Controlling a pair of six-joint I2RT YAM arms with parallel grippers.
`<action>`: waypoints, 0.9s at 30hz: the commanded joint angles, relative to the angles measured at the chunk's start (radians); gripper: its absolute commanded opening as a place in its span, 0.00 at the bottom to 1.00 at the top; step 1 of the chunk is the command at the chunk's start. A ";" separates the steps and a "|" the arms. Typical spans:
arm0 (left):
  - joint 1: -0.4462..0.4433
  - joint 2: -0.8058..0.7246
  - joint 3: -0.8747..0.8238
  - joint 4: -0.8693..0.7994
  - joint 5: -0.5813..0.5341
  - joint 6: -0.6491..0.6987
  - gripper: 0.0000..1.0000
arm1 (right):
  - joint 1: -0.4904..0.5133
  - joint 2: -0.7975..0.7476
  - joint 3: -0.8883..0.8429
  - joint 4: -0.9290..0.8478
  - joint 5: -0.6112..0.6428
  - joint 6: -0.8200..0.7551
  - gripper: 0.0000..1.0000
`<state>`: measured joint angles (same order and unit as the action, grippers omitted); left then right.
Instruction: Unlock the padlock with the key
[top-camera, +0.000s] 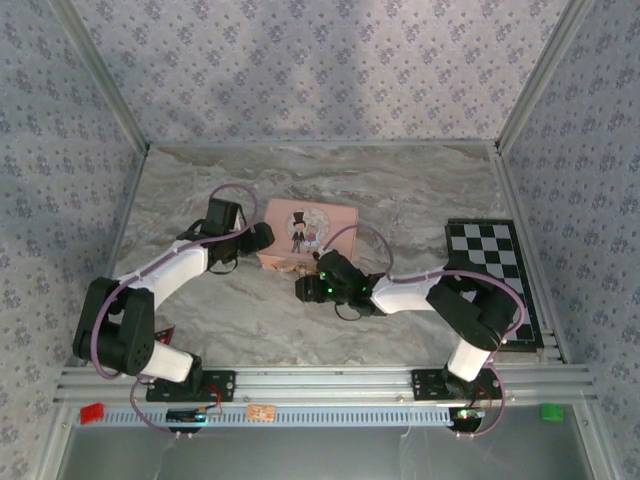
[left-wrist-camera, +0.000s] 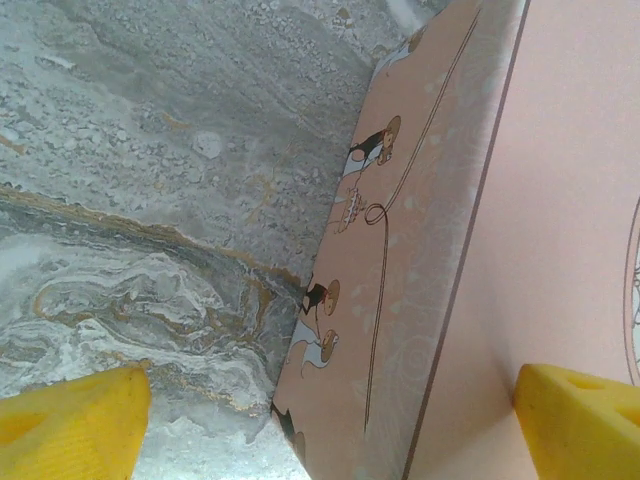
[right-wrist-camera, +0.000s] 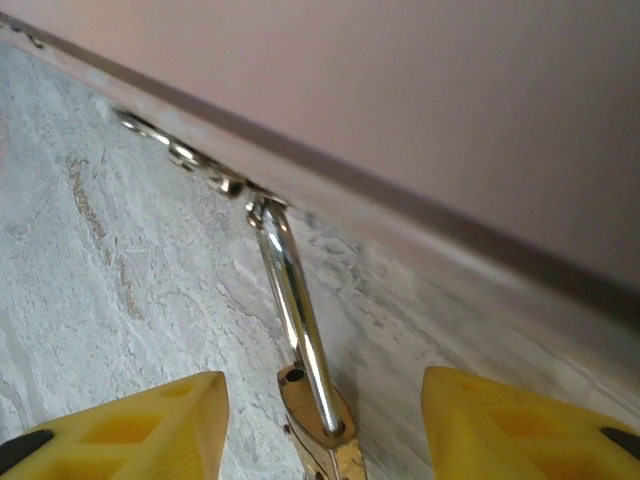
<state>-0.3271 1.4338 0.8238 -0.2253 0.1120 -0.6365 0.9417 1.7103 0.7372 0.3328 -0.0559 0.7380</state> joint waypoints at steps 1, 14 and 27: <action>0.007 0.005 0.005 0.012 -0.011 0.002 0.93 | -0.008 0.036 0.022 -0.052 -0.028 -0.018 0.51; 0.007 0.034 -0.013 0.012 -0.057 -0.039 0.93 | 0.005 0.014 0.056 -0.153 0.002 -0.070 0.19; -0.005 -0.006 -0.069 0.034 -0.104 -0.103 0.93 | 0.037 -0.043 0.094 -0.291 0.134 -0.135 0.07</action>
<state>-0.3294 1.4322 0.7860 -0.1558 0.0856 -0.7113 0.9695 1.6909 0.8127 0.1387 0.0383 0.6422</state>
